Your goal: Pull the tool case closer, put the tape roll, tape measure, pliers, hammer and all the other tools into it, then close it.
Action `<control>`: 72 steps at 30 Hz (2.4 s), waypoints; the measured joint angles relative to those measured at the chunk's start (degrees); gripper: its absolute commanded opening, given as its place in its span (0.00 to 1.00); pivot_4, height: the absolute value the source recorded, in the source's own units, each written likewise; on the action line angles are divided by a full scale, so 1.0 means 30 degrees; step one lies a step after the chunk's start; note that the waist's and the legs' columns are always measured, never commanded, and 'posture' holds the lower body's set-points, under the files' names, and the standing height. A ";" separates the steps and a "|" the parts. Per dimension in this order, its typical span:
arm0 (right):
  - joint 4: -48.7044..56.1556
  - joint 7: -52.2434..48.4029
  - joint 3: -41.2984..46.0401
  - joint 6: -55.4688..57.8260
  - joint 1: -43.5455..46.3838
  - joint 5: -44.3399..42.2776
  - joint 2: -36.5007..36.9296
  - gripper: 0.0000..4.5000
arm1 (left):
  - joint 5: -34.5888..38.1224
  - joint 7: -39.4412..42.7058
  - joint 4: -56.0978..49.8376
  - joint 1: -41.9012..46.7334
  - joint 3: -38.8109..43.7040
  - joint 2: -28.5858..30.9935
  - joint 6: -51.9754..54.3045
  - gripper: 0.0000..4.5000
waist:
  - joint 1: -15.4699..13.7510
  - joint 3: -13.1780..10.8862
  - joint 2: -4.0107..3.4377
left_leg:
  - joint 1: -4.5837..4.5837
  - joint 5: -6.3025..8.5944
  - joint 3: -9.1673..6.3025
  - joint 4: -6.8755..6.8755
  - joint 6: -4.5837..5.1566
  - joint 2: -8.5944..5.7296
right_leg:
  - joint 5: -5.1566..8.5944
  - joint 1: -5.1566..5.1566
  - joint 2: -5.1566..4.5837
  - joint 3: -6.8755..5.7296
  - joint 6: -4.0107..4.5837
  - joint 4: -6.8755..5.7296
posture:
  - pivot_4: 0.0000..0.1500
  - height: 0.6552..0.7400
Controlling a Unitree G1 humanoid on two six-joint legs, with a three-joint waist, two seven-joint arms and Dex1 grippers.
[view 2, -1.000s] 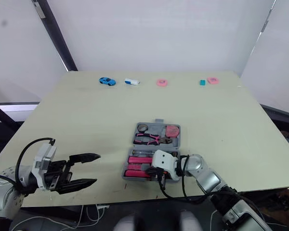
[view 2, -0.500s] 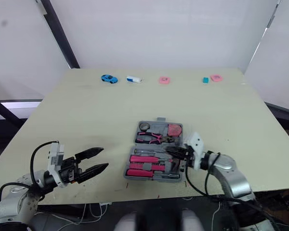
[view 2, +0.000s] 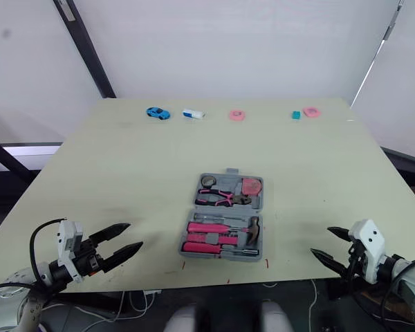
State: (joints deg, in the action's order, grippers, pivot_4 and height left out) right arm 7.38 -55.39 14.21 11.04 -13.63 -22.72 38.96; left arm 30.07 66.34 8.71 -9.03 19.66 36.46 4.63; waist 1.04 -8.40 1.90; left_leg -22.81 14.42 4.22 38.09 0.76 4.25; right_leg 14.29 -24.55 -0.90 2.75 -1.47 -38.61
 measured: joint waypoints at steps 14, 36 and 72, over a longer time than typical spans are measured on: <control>-0.2258 0.1005 -0.6187 0.4326 0.9210 0.2863 -0.0228 0.33 | -0.2298 0.1368 0.4680 0.8332 -0.4072 0.1103 0.2436 0.39 | -0.0092 -0.0068 -0.0015 | -0.0097 -0.0002 0.0062 -0.0010 0.0004 -0.0014 | -0.0050 -0.0057 0.0052 -0.0029 0.0087 0.0003 | 1.00 1.00; -0.7394 -0.2509 -1.4184 0.6253 1.7241 0.9368 -0.1179 0.00 | -0.9719 0.2615 1.5369 1.7939 -1.0303 -0.2256 -0.0897 0.00 | -0.0092 -0.0074 -0.0023 | -0.0361 0.0000 -0.0039 0.0101 0.0013 -0.0016 | -0.0093 -0.0235 0.0102 -0.0069 0.0003 -0.0066 | 1.00 1.00; -0.8892 -0.3094 -1.3940 0.5041 1.8017 1.0451 -0.3436 0.00 | -0.8843 0.2364 0.5610 1.2186 -0.8792 -0.1518 0.4866 0.00 | 0.0405 -0.0073 -0.0026 | -0.0333 -0.0001 -0.0046 0.0114 0.0011 -0.0008 | -0.0098 -0.0227 0.0104 -0.0056 0.0004 -0.0109 | 1.00 1.00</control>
State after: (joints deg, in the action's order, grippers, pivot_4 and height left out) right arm -19.30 -64.67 -27.61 26.17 40.43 8.63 28.65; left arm 3.54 73.43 25.54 27.53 -6.72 31.91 19.22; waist 2.25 -8.62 1.82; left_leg -23.80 14.42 4.08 38.43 0.79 4.23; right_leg 13.99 -25.23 -0.58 2.58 -1.45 -38.94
